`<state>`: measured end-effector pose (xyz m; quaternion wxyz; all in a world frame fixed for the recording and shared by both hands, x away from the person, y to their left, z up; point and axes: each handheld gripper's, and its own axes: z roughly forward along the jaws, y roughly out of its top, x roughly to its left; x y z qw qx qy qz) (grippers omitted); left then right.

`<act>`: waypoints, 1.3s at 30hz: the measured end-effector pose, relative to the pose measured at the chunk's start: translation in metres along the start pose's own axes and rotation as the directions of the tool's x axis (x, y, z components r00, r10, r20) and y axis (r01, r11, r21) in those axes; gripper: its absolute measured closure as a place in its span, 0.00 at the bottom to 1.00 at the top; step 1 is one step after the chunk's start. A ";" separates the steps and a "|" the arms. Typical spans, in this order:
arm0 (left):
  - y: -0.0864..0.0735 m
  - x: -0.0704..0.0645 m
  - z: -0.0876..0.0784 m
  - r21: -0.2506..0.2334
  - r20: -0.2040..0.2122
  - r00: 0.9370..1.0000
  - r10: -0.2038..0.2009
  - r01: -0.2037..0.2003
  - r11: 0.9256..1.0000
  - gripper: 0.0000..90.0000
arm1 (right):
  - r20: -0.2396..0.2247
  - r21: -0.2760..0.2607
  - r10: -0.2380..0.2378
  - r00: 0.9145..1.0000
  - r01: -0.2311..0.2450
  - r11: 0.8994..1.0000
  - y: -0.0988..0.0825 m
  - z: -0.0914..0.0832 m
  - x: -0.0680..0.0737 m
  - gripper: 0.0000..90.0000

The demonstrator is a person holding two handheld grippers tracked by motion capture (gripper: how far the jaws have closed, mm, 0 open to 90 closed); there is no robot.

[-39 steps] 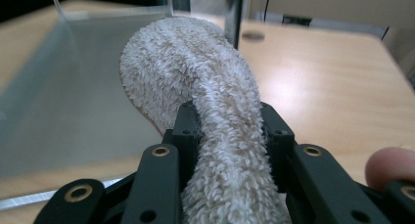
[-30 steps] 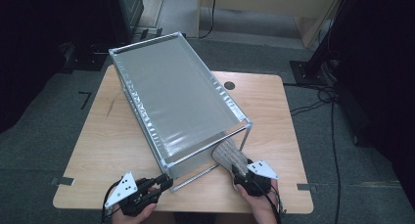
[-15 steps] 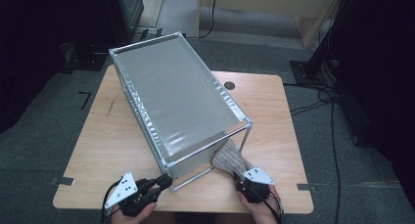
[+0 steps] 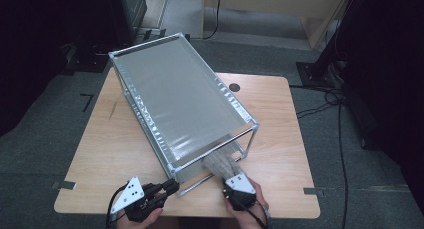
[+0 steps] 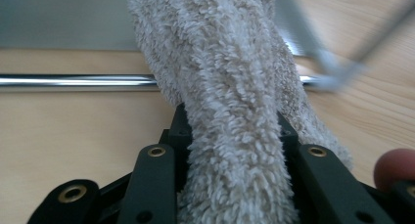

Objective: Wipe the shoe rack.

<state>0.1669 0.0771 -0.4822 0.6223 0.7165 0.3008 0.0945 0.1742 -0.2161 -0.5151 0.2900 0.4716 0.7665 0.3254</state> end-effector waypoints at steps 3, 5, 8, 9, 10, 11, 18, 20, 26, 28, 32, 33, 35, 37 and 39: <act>0.000 0.000 0.000 -0.001 0.000 1.000 -0.003 0.003 1.000 0.88 | -0.100 -0.013 -0.078 0.992 0.077 0.997 0.002 -0.006 0.032 0.72; 0.000 0.000 0.000 -0.002 0.000 1.000 -0.004 0.004 1.000 0.88 | -0.160 -0.026 -0.125 0.979 0.123 0.992 0.003 -0.010 0.051 0.72; 0.000 0.000 -0.001 -0.001 0.000 1.000 -0.001 0.001 1.000 0.88 | -0.240 -0.042 -0.187 0.953 0.182 0.982 0.005 -0.015 0.074 0.72; 0.000 0.000 -0.001 -0.001 0.000 1.000 -0.003 0.003 1.000 0.88 | -0.249 -0.040 -0.188 0.950 0.184 0.982 0.007 -0.014 0.074 0.72; 0.000 0.000 -0.001 0.000 0.000 1.000 -0.001 0.001 1.000 0.88 | -0.257 -0.040 -0.174 0.951 0.170 0.985 0.008 -0.012 0.070 0.72; -0.001 0.000 -0.001 0.000 0.000 1.000 -0.001 0.001 1.000 0.88 | -0.258 -0.031 -0.139 0.956 0.136 0.990 0.009 -0.009 0.061 0.72; -0.001 0.001 -0.001 -0.004 0.005 1.000 -0.002 0.002 1.000 0.88 | -0.109 -0.006 0.059 0.992 -0.060 0.998 0.007 0.009 -0.014 0.72; -0.001 0.001 -0.001 -0.005 0.005 1.000 -0.002 0.002 1.000 0.88 | -0.029 -0.002 0.132 0.991 -0.132 0.991 0.004 0.013 -0.041 0.72; -0.002 0.000 0.001 -0.006 0.014 1.000 -0.007 0.007 1.000 0.88 | 0.014 -0.001 0.196 0.980 -0.196 0.981 -0.001 0.013 -0.060 0.72; -0.002 0.000 0.001 -0.006 0.014 1.000 -0.007 0.007 1.000 0.88 | -0.019 0.002 0.157 0.987 -0.157 0.988 0.001 0.012 -0.045 0.72; -0.002 -0.001 0.001 -0.007 0.011 1.000 -0.011 0.011 1.000 0.88 | -0.138 0.002 0.057 0.989 -0.058 0.998 0.006 0.007 -0.001 0.72; -0.002 -0.001 0.001 -0.007 0.011 1.000 -0.012 0.012 1.000 0.88 | -0.175 0.001 0.032 0.984 -0.032 0.999 0.007 0.005 0.012 0.72; -0.002 -0.001 0.001 -0.008 0.011 1.000 -0.012 0.012 1.000 0.88 | -0.242 -0.006 -0.025 0.970 0.024 1.000 0.008 0.000 0.033 0.71; -0.002 -0.001 0.001 -0.007 0.010 1.000 -0.012 0.012 1.000 0.88 | -0.328 -0.021 -0.085 0.941 0.083 0.996 0.009 -0.005 0.056 0.71; -0.002 0.000 0.000 -0.007 0.013 1.000 -0.010 0.010 1.000 0.88 | -0.353 -0.034 -0.127 0.927 0.123 0.992 0.009 -0.008 0.070 0.71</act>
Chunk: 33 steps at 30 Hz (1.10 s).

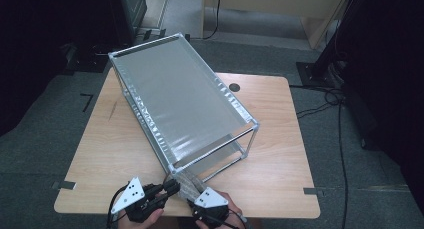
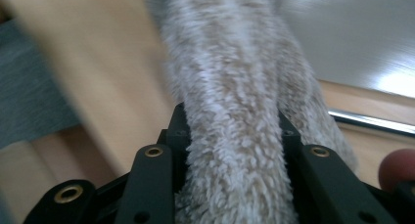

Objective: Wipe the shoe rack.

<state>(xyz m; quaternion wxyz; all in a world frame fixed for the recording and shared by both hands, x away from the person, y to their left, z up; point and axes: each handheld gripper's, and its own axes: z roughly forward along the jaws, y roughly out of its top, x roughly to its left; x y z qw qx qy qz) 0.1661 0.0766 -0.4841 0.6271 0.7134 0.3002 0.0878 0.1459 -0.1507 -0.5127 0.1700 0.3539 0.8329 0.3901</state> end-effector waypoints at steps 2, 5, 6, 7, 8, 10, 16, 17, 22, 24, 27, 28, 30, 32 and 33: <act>0.000 0.000 -0.001 0.001 0.001 1.000 0.003 -0.003 1.000 0.88 | -0.011 0.003 0.019 1.000 -0.019 1.000 0.000 0.000 -0.002 0.71; 0.000 0.000 -0.001 0.000 0.000 1.000 0.004 -0.004 1.000 0.88 | -0.015 0.003 0.091 0.996 -0.091 0.996 -0.002 -0.003 -0.023 0.71; 0.000 0.000 -0.001 0.000 0.000 1.000 0.006 -0.006 1.000 0.88 | -0.003 0.002 0.107 0.994 -0.107 0.994 -0.003 -0.004 -0.031 0.71; 0.000 0.000 -0.001 0.001 0.001 1.000 0.006 -0.006 1.000 0.88 | 0.020 0.003 0.129 0.991 -0.129 0.992 -0.004 -0.006 -0.040 0.71; 0.000 0.001 -0.001 0.002 0.002 1.000 0.004 -0.004 1.000 0.88 | 0.046 0.001 0.143 0.989 -0.143 0.990 -0.005 -0.007 -0.050 0.71; 0.000 0.001 -0.001 0.002 0.003 1.000 0.002 -0.002 1.000 0.88 | 0.107 -0.008 0.203 0.973 -0.204 0.979 -0.009 -0.012 -0.076 0.71; -0.001 0.001 -0.001 -0.001 0.007 1.000 0.001 -0.001 1.000 0.88 | 0.279 -0.062 0.360 0.890 -0.357 0.932 -0.026 -0.031 -0.136 0.71; -0.001 0.001 -0.002 0.000 0.008 1.000 0.001 -0.001 1.000 0.88 | 0.281 -0.071 0.384 0.879 -0.380 0.922 -0.028 -0.034 -0.142 0.71; -0.001 0.001 -0.002 -0.002 0.009 1.000 -0.003 0.003 1.000 0.87 | 0.259 -0.130 0.423 0.868 -0.403 0.906 -0.022 -0.048 -0.147 0.71; -0.001 0.001 -0.002 -0.004 0.009 1.000 -0.003 0.004 1.000 0.87 | 0.251 -0.164 0.425 0.869 -0.395 0.904 -0.013 -0.056 -0.144 0.71; -0.002 0.002 -0.002 -0.005 0.011 1.000 -0.005 0.005 1.000 0.87 | 0.234 -0.224 0.421 0.877 -0.372 0.901 0.000 -0.072 -0.140 0.71; -0.002 0.001 -0.002 -0.005 0.010 1.000 -0.007 0.007 1.000 0.87 | 0.225 -0.254 0.417 0.880 -0.361 0.898 0.004 -0.079 -0.139 0.71; -0.002 0.001 -0.002 -0.006 0.009 1.000 -0.009 0.009 1.000 0.87 | 0.214 -0.290 0.413 0.885 -0.346 0.892 0.012 -0.093 -0.135 0.71; -0.002 0.001 -0.002 -0.006 0.008 1.000 -0.009 0.009 1.000 0.87 | 0.206 -0.322 0.418 0.885 -0.342 0.883 0.018 -0.105 -0.131 0.71; -0.002 0.001 -0.002 -0.007 0.008 1.000 -0.011 0.011 1.000 0.87 | 0.200 -0.333 0.422 0.884 -0.344 0.878 0.020 -0.109 -0.129 0.71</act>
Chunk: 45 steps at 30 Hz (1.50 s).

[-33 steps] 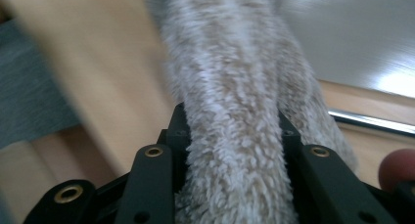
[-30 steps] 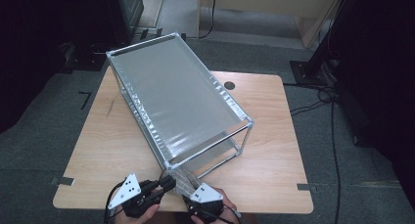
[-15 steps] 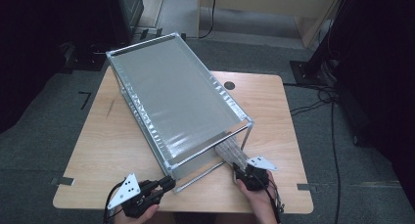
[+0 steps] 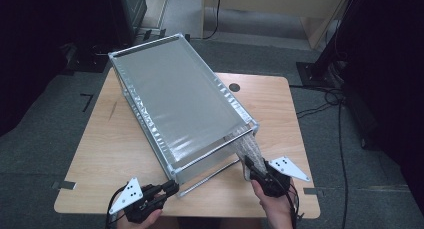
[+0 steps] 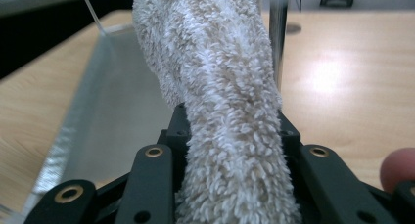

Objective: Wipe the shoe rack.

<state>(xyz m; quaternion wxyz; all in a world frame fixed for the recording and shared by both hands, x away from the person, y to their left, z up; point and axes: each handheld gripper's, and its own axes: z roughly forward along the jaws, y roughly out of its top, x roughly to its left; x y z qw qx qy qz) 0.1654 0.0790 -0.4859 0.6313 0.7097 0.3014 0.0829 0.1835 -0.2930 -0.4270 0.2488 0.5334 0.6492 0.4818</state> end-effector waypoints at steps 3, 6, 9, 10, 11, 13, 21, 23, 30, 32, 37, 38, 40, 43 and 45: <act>0.000 0.000 0.000 0.001 0.000 1.000 -0.001 0.001 1.000 0.87 | -0.025 -0.008 -0.022 0.999 0.022 1.000 0.003 -0.008 0.013 0.71; 0.000 0.000 0.000 0.000 0.000 1.000 -0.002 0.002 1.000 0.87 | -0.079 0.006 -0.054 0.995 0.055 0.998 0.002 -0.010 0.032 0.71; -0.001 0.000 0.000 0.000 0.000 1.000 -0.001 0.001 1.000 0.87 | -0.154 0.023 -0.096 0.983 0.101 0.995 -0.001 -0.009 0.055 0.71; -0.001 0.000 0.000 0.000 -0.001 1.000 -0.001 0.001 1.000 0.87 | -0.171 0.025 -0.106 0.980 0.112 0.993 -0.001 -0.010 0.061 0.71; -0.001 0.000 0.000 0.001 -0.002 1.000 0.000 0.000 1.000 0.87 | -0.193 0.027 -0.124 0.973 0.131 0.991 -0.001 -0.010 0.068 0.71; -0.001 -0.001 0.000 0.000 -0.004 1.000 0.001 -0.001 1.000 0.87 | -0.239 0.029 -0.147 0.960 0.159 0.987 -0.002 -0.011 0.081 0.71; -0.001 -0.001 0.001 0.004 -0.007 1.000 0.010 -0.010 1.000 0.87 | -0.378 0.022 -0.238 0.895 0.266 0.964 -0.009 -0.016 0.117 0.71; -0.002 -0.001 0.001 0.005 -0.008 1.000 0.015 -0.015 1.000 0.88 | -0.375 0.017 -0.238 0.896 0.264 0.964 -0.007 -0.017 0.117 0.71; -0.001 0.000 0.001 0.009 -0.005 1.000 0.021 -0.021 1.000 0.88 | -0.278 0.009 -0.155 0.948 0.164 0.986 0.005 -0.020 0.074 0.71; -0.001 0.000 0.001 0.010 -0.005 1.000 0.021 -0.021 1.000 0.88 | -0.217 0.000 -0.141 0.966 0.144 0.990 0.007 -0.021 0.058 0.71; -0.001 -0.001 0.001 0.011 -0.009 1.000 0.020 -0.020 1.000 0.88 | -0.039 -0.005 -0.139 0.990 0.139 0.990 -0.001 -0.018 0.017 0.71; -0.001 -0.001 0.001 0.011 -0.009 1.000 0.020 -0.020 1.000 0.88 | -0.008 0.009 -0.132 0.991 0.132 0.991 -0.005 -0.016 0.008 0.71; -0.001 -0.001 0.001 0.011 -0.010 1.000 0.020 -0.020 1.000 0.88 | 0.045 0.050 -0.119 0.992 0.117 0.992 -0.018 -0.010 -0.010 0.71; -0.001 -0.001 0.001 0.013 -0.009 1.000 0.022 -0.022 1.000 0.88 | 0.092 0.137 -0.103 0.990 0.090 0.987 -0.041 0.003 -0.038 0.71; -0.001 -0.001 0.001 0.013 -0.008 1.000 0.022 -0.022 1.000 0.88 | 0.128 0.189 -0.094 0.987 0.069 0.980 -0.054 0.010 -0.054 0.71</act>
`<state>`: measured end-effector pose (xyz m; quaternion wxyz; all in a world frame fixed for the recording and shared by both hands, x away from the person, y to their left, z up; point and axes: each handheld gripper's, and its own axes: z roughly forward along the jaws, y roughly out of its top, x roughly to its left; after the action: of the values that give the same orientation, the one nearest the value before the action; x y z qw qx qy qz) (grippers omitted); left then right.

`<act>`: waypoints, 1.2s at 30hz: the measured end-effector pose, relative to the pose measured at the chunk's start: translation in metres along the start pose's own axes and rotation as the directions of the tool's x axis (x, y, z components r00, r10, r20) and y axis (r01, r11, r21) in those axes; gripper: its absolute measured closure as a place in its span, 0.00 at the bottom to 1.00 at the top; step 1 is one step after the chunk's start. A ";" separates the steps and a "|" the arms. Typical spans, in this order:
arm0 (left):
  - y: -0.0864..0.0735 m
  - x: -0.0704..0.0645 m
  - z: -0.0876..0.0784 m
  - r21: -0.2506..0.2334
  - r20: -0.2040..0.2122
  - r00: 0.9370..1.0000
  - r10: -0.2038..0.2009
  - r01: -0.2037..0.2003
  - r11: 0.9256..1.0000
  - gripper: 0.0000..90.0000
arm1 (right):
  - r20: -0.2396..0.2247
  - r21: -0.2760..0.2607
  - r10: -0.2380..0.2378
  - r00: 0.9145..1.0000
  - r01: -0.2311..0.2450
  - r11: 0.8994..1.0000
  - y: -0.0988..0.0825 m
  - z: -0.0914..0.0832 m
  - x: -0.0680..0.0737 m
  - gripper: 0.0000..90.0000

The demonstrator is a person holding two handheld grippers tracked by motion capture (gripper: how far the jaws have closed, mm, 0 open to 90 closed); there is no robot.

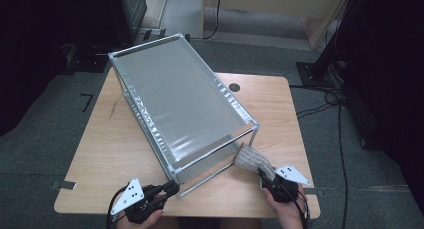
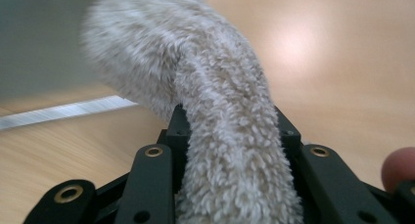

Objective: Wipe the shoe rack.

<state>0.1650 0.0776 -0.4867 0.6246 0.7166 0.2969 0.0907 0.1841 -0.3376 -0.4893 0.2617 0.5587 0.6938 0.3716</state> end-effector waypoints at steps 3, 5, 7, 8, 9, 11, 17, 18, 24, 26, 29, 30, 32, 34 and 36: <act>0.000 0.000 0.000 0.001 0.001 1.000 0.001 -0.001 1.000 0.88 | 0.023 0.037 0.049 0.999 -0.050 0.998 -0.013 0.010 -0.021 0.70; 0.000 0.000 0.000 0.001 0.002 1.000 0.002 -0.002 1.000 0.88 | 0.046 0.034 0.058 0.997 -0.060 0.998 -0.010 0.007 -0.026 0.71; 0.000 0.000 0.000 0.000 0.003 1.000 0.002 -0.002 1.000 0.88 | 0.098 0.016 0.065 0.993 -0.067 0.998 -0.006 -0.001 -0.031 0.71; 0.000 0.000 0.000 0.000 0.003 1.000 0.002 -0.002 1.000 0.88 | 0.110 0.004 0.075 0.991 -0.076 0.997 -0.004 -0.003 -0.033 0.71; 0.000 0.000 0.000 0.000 0.006 1.000 0.000 0.000 1.000 0.88 | 0.124 -0.012 0.094 0.988 -0.093 0.996 -0.003 -0.007 -0.037 0.71; 0.000 -0.001 0.001 0.003 0.012 1.000 0.005 -0.005 1.000 0.88 | 0.126 -0.060 0.131 0.983 -0.125 0.990 0.004 -0.015 -0.040 0.71; 0.000 0.000 -0.001 0.000 -0.007 1.000 0.007 -0.007 1.000 0.88 | 0.209 -0.201 0.152 0.966 -0.110 0.973 0.029 -0.043 -0.032 0.71; 0.000 0.001 -0.001 -0.002 -0.008 1.000 0.001 -0.001 1.000 0.88 | 0.200 -0.223 0.159 0.967 -0.114 0.968 0.033 -0.047 -0.031 0.71; 0.000 0.002 -0.001 -0.003 -0.009 1.000 -0.002 0.002 1.000 0.88 | 0.142 -0.373 0.114 0.983 -0.054 0.926 0.070 -0.077 -0.005 0.71; 0.000 0.002 -0.001 -0.003 -0.009 1.000 -0.002 0.002 1.000 0.88 | 0.128 -0.410 0.081 0.988 -0.022 0.912 0.084 -0.084 0.008 0.71; 0.000 0.002 -0.001 -0.003 -0.009 1.000 -0.001 0.000 1.000 0.88 | 0.085 -0.436 0.027 0.996 0.012 0.900 0.103 -0.086 0.027 0.71; 0.000 0.002 -0.001 -0.004 -0.008 1.000 -0.003 0.003 1.000 0.88 | 0.070 -0.441 0.011 0.997 0.021 0.897 0.109 -0.084 0.034 0.71; 0.000 0.001 -0.001 -0.006 -0.007 1.000 -0.006 0.006 1.000 0.88 | 0.047 -0.443 -0.019 0.999 0.038 0.896 0.119 -0.079 0.048 0.71; 0.000 0.001 -0.001 -0.006 -0.006 1.000 -0.003 0.003 1.000 0.88 | 0.020 -0.436 -0.047 0.999 0.051 0.899 0.129 -0.069 0.063 0.71; 0.000 0.000 -0.001 -0.005 -0.003 1.000 0.003 -0.003 1.000 0.88 | -0.002 -0.423 -0.070 0.998 0.062 0.904 0.135 -0.060 0.074 0.71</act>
<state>0.1645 0.0785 -0.4870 0.6258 0.7153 0.2967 0.0935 0.1982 -0.2655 -0.3411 0.3827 0.4619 0.6176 0.5087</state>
